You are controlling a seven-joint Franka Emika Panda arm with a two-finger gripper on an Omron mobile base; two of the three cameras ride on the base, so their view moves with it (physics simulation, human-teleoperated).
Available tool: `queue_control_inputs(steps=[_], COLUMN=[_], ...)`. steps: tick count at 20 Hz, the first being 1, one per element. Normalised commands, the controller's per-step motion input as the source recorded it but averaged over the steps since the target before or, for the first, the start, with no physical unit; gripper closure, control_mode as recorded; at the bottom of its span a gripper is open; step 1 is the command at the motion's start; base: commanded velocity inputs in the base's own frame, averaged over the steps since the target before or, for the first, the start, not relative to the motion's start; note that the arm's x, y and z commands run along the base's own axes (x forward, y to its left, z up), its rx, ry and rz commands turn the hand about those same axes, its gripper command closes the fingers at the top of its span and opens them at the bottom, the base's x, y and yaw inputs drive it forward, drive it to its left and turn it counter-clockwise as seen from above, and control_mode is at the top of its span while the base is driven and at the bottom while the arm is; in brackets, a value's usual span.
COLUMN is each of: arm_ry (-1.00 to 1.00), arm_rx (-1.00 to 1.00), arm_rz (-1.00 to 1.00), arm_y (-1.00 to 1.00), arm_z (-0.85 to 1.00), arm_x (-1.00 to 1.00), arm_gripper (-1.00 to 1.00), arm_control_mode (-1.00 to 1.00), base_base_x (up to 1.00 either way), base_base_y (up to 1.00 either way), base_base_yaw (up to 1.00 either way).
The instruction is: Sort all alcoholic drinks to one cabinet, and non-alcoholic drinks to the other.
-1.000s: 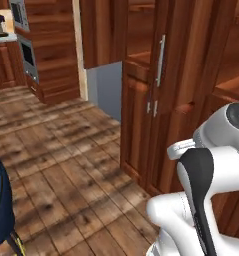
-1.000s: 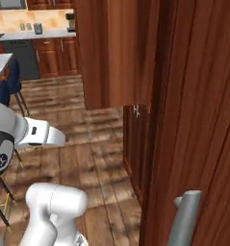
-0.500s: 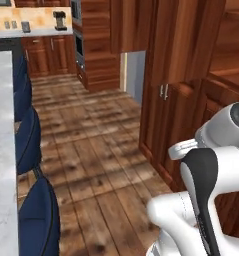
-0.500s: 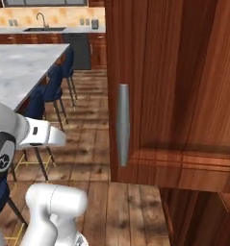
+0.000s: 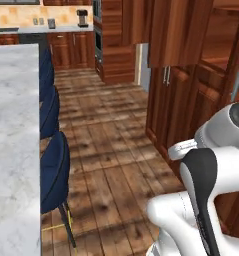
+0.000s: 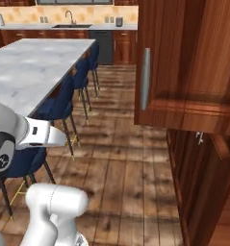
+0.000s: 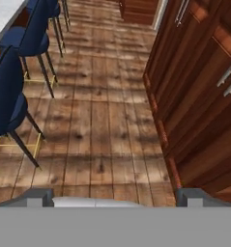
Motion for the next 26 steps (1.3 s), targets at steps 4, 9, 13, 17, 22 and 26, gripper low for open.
queue_control_inputs(steps=[4,9,13,17,22,26], arm_ry=[0.00,0.00,0.00,0.00,0.00,0.00], arm_rx=[0.00,0.00,0.00,0.00,0.00,0.00], arm_rz=[0.00,0.00,0.00,0.00,0.00,0.00], arm_y=[0.00,0.00,0.00,0.00,0.00,0.00], arm_z=[0.00,0.00,0.00,0.00,0.00,0.00], arm_x=[0.00,0.00,0.00,0.00,0.00,0.00], arm_gripper=[-1.00,-1.00,-1.00,-1.00,-1.00,-1.00], arm_control_mode=[1.00,1.00,1.00,1.00,1.00,1.00], base_base_x=[-1.00,-1.00,-0.76,-0.23,-0.11,-0.03], base_base_y=[0.01,0.12,0.76,1.00,1.00,1.00], base_base_yaw=[0.44,0.65,0.65,0.64,0.61,0.56])
